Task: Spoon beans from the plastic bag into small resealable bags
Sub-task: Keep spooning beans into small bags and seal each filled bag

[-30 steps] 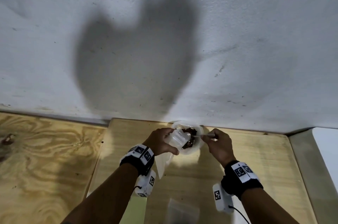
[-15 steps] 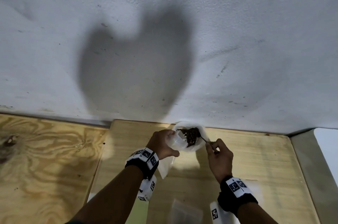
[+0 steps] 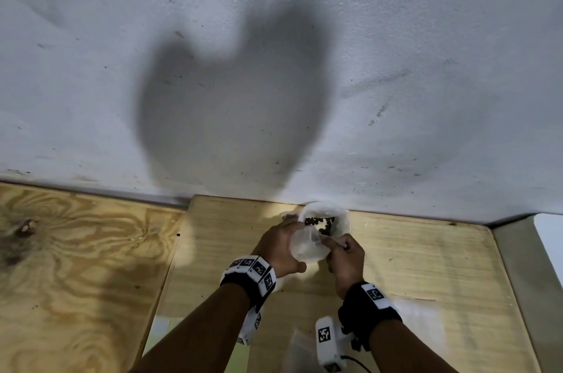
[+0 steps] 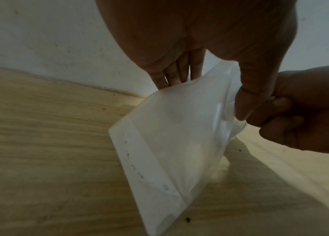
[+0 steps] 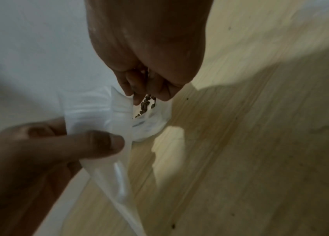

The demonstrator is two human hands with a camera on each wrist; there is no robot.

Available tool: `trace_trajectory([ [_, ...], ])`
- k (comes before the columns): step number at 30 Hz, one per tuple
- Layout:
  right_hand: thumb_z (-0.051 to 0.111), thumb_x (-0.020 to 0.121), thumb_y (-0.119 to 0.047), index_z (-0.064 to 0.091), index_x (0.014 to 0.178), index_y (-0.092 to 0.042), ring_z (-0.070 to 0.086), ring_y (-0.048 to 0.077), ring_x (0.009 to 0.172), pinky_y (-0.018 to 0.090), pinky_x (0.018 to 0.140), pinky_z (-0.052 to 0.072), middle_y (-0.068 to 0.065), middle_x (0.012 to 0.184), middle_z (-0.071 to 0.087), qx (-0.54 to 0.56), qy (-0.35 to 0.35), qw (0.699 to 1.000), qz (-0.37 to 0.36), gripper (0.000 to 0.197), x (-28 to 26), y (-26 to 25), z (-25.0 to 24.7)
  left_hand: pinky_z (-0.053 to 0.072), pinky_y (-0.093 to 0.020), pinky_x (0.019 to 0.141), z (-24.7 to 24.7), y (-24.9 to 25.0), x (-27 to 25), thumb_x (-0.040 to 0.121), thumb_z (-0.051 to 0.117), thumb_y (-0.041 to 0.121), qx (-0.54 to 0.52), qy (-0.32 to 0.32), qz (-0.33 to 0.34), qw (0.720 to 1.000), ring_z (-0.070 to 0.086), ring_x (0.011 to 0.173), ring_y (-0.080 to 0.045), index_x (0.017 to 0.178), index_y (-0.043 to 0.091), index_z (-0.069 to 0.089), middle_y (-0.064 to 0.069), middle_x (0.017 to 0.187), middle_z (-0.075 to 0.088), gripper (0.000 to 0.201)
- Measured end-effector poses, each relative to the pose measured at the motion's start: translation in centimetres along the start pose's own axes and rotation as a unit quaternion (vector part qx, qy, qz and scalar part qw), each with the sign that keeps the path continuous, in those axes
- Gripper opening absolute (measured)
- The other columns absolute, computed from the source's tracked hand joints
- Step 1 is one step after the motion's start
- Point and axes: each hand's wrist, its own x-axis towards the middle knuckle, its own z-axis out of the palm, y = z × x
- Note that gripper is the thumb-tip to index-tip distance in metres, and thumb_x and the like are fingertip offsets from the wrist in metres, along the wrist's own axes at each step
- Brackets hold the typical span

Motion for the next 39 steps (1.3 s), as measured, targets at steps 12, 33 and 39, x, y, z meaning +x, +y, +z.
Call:
trace_trajectory([
  [12, 0.073, 0.079, 0.003, 0.041, 0.059, -0.018, 0.024, 0.012, 0.038, 0.022, 0.041, 0.018, 0.002, 0.049, 0.034, 0.073, 0.006, 0.997, 0.021, 0.044, -0.7, -3.0, -5.1, 0.043, -0.023, 0.099, -2.2, -0.8, -0.2, 0.053, 0.091, 0.024, -0.031, 0.010, -0.043, 0.999, 0.051, 0.123, -0.014, 0.137, 0.022, 0.051, 0.004, 0.140, 0.052, 0.093],
  [33, 0.071, 0.085, 0.001, 0.040, 0.066, -0.011, 0.029, 0.016, 0.048, 0.025, 0.046, 0.024, 0.021, 0.063, 0.055, 0.039, -0.057, 0.986, -0.149, 0.039, -4.3, -4.5, -8.3, 0.038, -0.028, 0.108, -1.5, -0.4, -0.4, 0.049, 0.091, 0.042, 0.004, 0.000, -0.068, 0.998, 0.041, 0.133, -0.013, 0.145, 0.028, 0.038, 0.008, 0.148, 0.039, 0.111],
  [39, 0.077, 0.084, -0.005, 0.042, 0.061, -0.014, 0.036, 0.016, 0.053, 0.027, 0.054, 0.033, 0.030, 0.065, 0.051, -0.023, -0.061, 0.973, -0.222, 0.043, -5.3, -3.8, -8.2, 0.037, -0.026, 0.105, -1.6, 0.3, -0.5, 0.059, 0.091, 0.028, 0.009, 0.009, -0.057, 0.998, 0.045, 0.131, -0.018, 0.143, 0.020, 0.042, 0.001, 0.144, 0.045, 0.097],
])
